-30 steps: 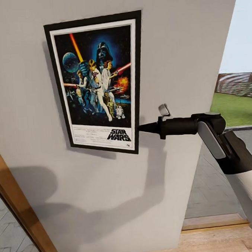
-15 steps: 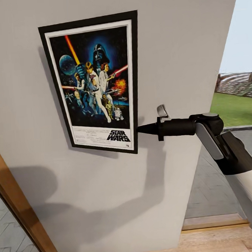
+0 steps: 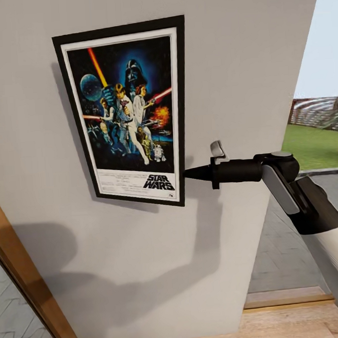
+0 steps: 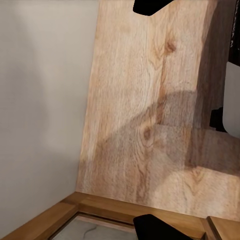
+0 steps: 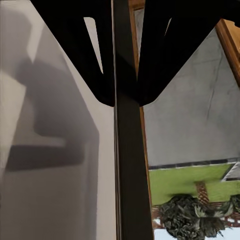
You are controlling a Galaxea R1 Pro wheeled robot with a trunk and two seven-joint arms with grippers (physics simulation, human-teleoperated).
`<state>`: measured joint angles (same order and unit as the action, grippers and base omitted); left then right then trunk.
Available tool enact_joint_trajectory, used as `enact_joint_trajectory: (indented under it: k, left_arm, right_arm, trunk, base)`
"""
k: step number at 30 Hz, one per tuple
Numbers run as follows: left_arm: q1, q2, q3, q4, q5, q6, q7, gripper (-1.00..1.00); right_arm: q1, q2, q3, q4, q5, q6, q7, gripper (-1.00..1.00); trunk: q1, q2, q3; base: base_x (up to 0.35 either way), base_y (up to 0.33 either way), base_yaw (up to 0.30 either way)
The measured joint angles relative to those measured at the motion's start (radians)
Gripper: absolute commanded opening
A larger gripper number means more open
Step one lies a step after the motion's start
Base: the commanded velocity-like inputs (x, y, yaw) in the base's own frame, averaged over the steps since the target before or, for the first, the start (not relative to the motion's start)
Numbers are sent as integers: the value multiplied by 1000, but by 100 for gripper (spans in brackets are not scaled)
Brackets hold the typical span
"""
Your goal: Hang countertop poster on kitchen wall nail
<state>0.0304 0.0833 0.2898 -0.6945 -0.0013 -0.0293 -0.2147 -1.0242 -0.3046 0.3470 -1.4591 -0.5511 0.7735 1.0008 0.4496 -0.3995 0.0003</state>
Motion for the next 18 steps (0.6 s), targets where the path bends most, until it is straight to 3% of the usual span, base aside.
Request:
enact_joint_trajectory:
  k: [18]
  left_arm:
    - [0,0,0,0,0,1,0,100]
  right_arm:
    - [0,0,-2,46,3,-1,71,-100]
  trunk:
    - [0,0,0]
  base:
    - [0,0,0]
